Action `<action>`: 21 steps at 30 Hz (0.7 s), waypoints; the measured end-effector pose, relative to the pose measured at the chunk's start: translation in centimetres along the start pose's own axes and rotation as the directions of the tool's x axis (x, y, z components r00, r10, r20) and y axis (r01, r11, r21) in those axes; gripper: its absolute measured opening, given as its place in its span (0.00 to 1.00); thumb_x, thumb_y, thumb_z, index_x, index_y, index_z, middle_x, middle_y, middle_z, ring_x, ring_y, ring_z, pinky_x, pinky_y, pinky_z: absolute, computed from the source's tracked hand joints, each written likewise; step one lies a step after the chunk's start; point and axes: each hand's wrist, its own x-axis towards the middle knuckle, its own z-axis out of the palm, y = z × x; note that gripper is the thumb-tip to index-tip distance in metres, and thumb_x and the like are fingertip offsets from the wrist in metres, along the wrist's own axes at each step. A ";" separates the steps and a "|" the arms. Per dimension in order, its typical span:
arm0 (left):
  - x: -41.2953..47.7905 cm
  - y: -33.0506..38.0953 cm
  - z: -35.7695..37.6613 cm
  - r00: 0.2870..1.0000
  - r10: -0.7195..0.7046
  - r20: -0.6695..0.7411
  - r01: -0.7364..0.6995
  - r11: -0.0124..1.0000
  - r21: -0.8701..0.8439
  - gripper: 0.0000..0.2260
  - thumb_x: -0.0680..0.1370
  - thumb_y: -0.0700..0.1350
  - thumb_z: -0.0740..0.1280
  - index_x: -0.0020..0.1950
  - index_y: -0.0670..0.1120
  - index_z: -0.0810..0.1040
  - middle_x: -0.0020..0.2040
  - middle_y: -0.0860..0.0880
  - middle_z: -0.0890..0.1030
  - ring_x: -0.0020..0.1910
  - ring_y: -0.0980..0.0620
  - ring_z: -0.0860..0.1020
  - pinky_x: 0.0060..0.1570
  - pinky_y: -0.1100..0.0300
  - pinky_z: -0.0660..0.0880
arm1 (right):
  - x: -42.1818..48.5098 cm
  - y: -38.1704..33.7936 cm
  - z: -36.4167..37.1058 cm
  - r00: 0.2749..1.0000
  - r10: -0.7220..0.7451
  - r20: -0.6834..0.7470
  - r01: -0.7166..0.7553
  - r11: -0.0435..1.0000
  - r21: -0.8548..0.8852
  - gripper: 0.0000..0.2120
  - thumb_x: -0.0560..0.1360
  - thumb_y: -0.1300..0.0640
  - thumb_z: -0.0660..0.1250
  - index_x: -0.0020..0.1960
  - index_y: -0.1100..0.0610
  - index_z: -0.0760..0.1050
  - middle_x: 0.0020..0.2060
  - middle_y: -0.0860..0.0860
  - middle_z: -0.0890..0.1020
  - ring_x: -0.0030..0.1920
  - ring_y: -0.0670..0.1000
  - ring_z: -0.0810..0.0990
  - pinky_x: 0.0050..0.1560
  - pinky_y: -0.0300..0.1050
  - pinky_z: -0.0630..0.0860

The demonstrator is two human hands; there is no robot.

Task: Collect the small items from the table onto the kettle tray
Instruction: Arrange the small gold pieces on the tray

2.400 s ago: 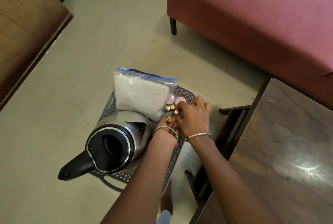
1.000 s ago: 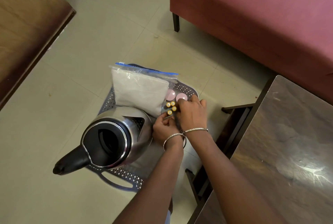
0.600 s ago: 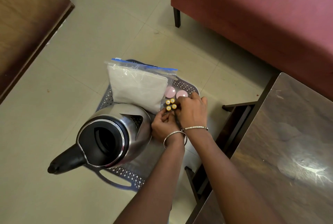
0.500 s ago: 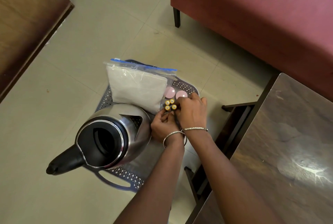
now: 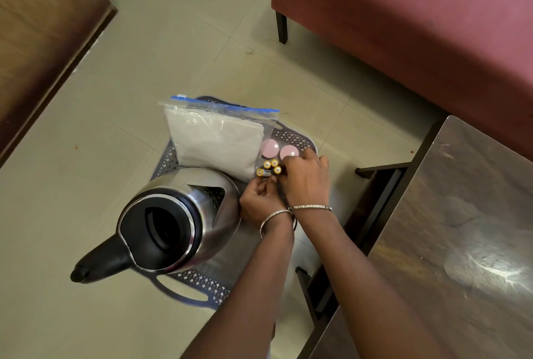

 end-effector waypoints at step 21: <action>-0.3 -0.5 0.0 1.000 0.023 0.002 -0.023 0.995 -0.092 0.14 0.71 0.31 0.71 0.54 0.41 0.84 0.45 0.41 0.86 0.42 0.48 0.84 0.44 0.57 0.80 | 0.0 0.0 -0.3 0.999 -0.018 0.037 0.017 1.000 0.012 0.03 0.71 0.60 0.66 0.43 0.57 0.77 0.42 0.57 0.78 0.50 0.59 0.73 0.45 0.47 0.54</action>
